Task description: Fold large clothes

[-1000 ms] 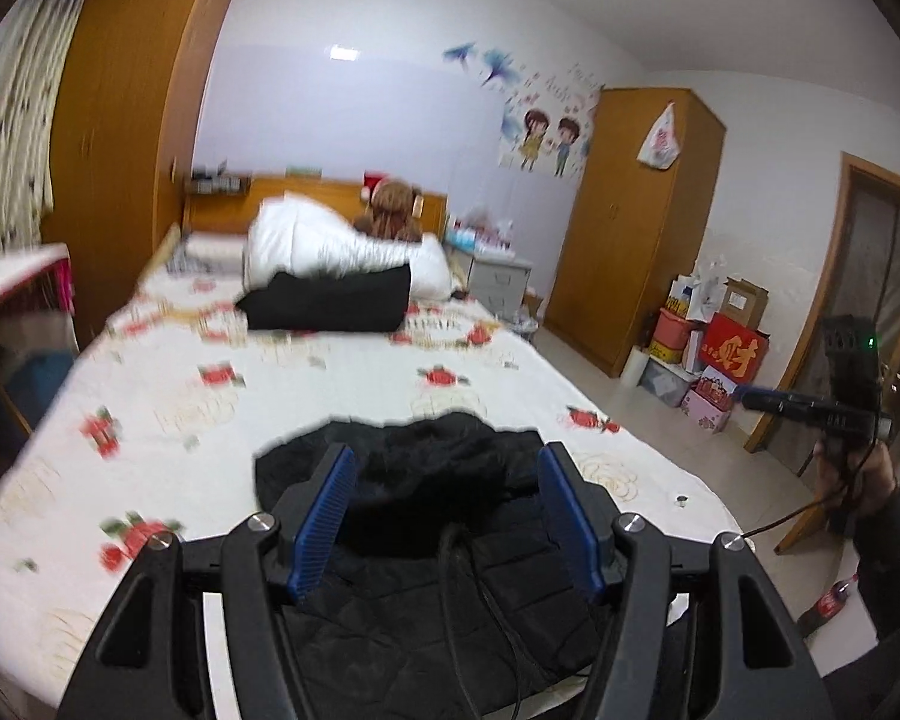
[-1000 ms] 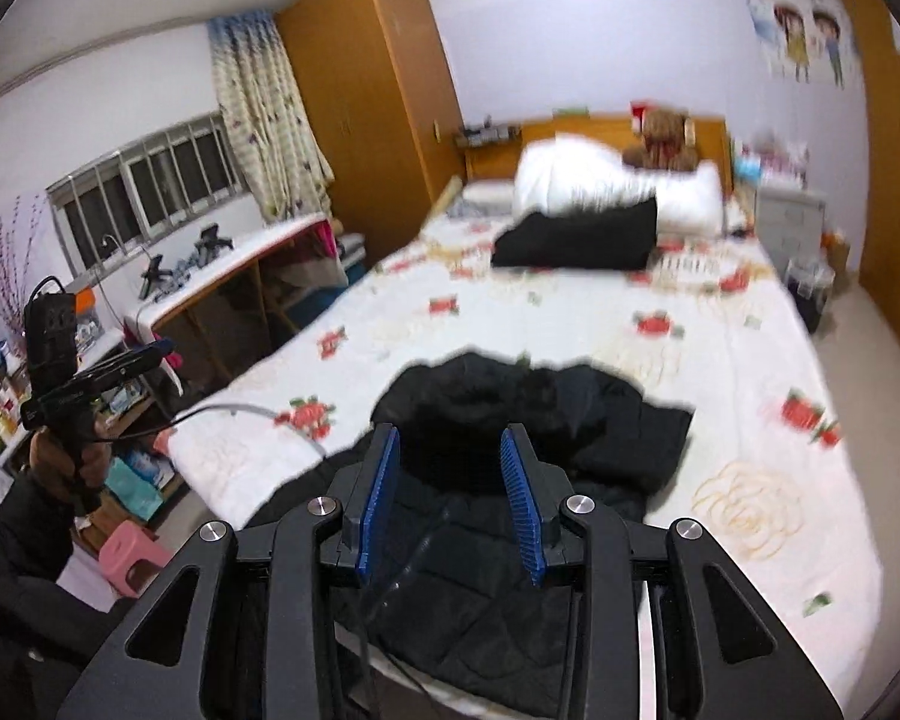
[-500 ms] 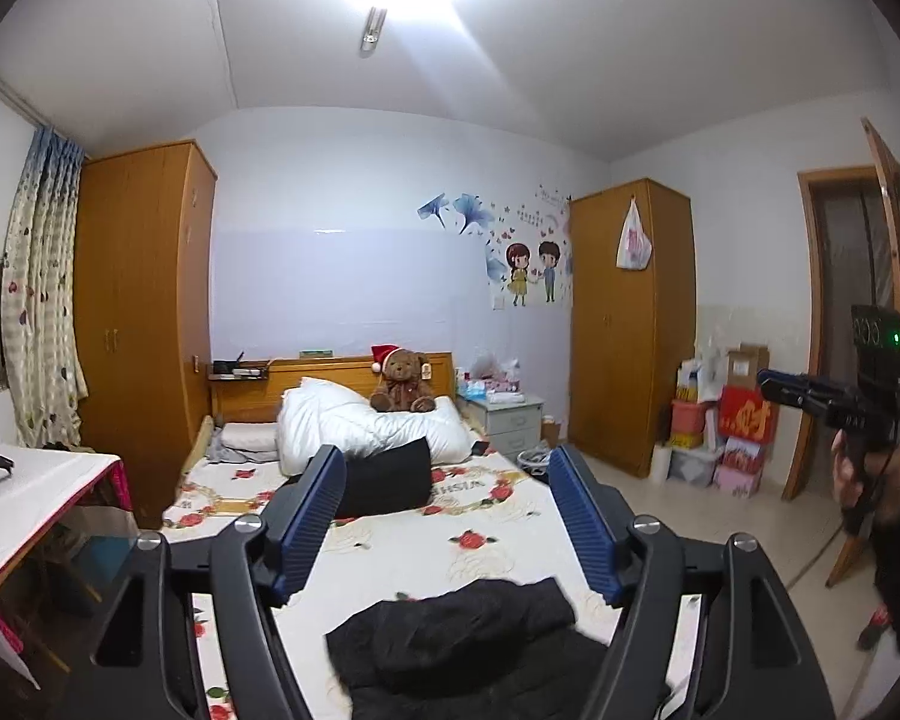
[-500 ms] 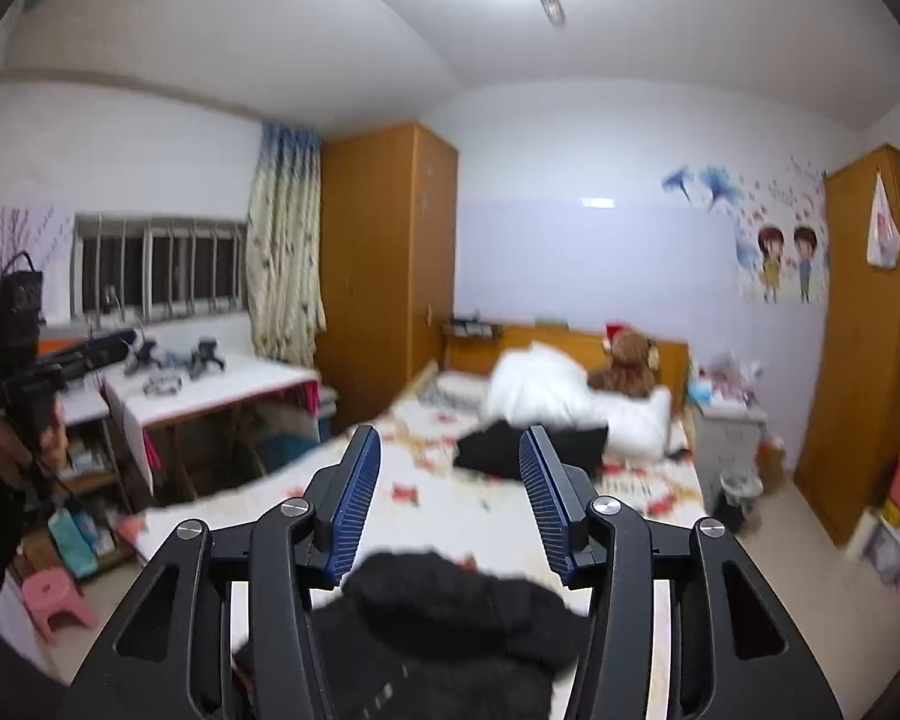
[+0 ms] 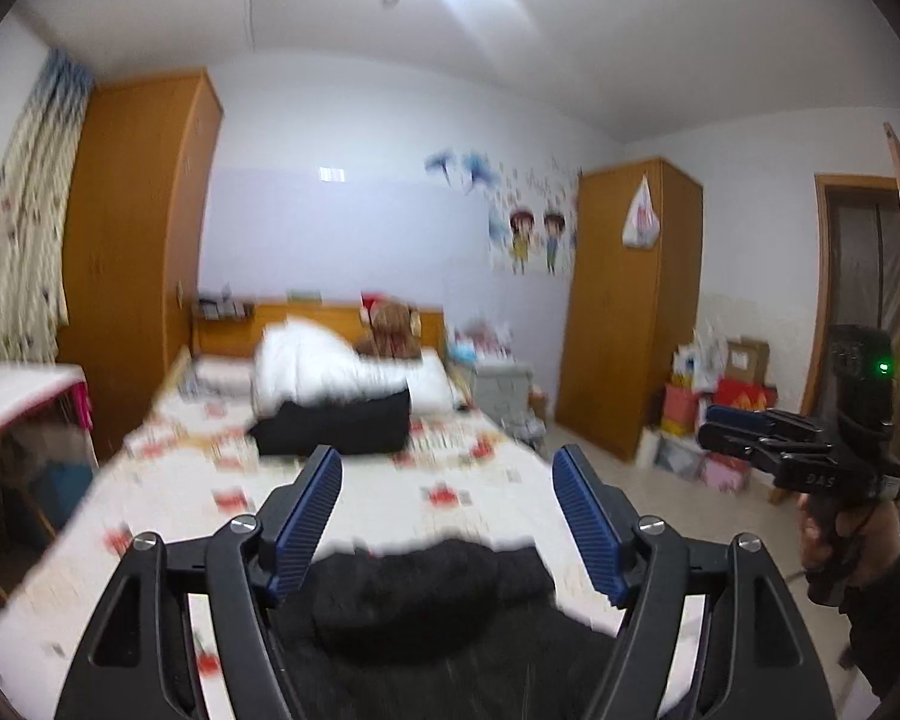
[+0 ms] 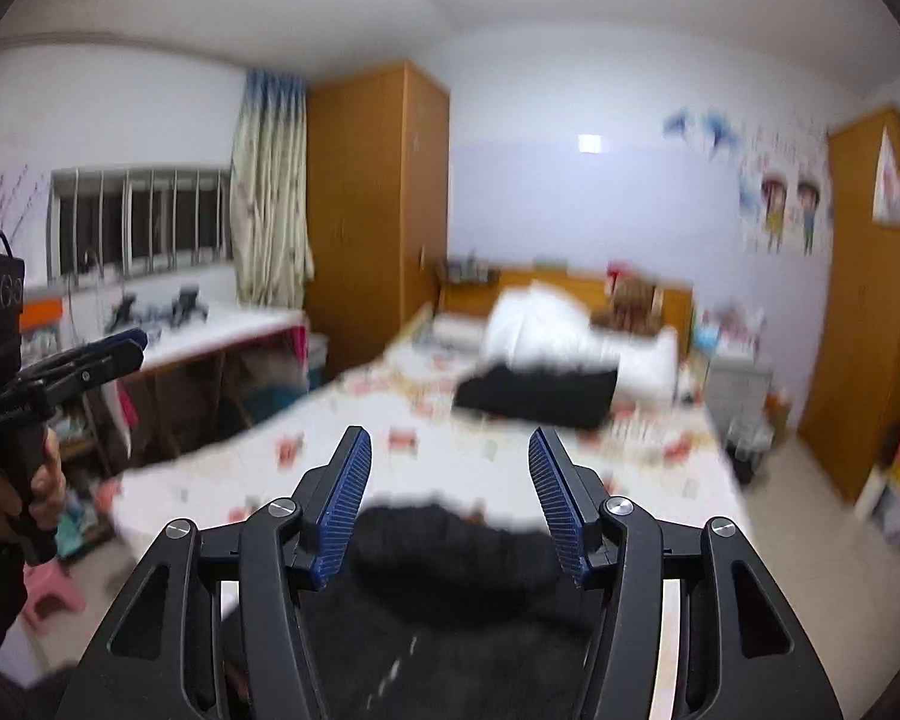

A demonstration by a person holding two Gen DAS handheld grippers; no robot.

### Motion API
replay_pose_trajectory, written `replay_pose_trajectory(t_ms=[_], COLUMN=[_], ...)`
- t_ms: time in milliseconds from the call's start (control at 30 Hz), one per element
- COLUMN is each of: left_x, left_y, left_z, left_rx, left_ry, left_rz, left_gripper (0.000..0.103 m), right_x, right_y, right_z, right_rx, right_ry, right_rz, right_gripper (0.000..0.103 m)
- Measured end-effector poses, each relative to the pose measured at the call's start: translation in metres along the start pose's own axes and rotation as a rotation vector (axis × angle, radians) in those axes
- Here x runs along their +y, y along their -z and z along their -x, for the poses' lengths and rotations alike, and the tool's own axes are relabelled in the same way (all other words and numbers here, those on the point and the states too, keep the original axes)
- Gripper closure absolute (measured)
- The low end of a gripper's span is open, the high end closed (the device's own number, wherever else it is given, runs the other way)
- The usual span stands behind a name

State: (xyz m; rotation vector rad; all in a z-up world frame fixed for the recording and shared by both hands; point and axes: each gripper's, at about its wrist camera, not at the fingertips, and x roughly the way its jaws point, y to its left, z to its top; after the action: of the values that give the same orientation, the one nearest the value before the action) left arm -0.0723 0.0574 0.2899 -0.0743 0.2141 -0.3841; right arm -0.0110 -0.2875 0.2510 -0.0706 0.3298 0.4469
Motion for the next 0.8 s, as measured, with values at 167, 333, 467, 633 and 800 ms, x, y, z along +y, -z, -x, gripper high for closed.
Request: replay_pose_trajectory(t_ms=[167, 333, 467, 633, 800], left_x=[0.011, 0.022, 0.017, 0.01, 0.02], left_y=[0.042, 0.012, -0.011, 0.012, 0.063], left_z=[0.011, 0.036, 0.039, -0.004, -0.085], left_rx=[0.118, 0.052, -0.008, 0.039, 0.157], left_ry=[0.021, 0.032, 0.034, 0.037, -0.02], left_rz=[0.034, 0.061, -0.003, -0.034, -0.005], left_gripper=[0.028, 0.028, 0.024, 0.018, 0.018], right_x=[-0.015, -0.035, -0.034, -0.02, -0.026], right_y=[0.047, 0.025, -0.002, 0.01, 0.057], right_z=[0.006, 0.026, 0.023, -0.015, -0.091], right_rx=[0.096, 0.017, -0.052, -0.013, 0.146], right_ry=[-0.028, -0.077, -0.093, -0.082, -0.041], right_rz=[-0.047, -0.087, -0.086, -0.065, -0.083], right_gripper=[0.047, 0.047, 0.047, 0.046, 0.046])
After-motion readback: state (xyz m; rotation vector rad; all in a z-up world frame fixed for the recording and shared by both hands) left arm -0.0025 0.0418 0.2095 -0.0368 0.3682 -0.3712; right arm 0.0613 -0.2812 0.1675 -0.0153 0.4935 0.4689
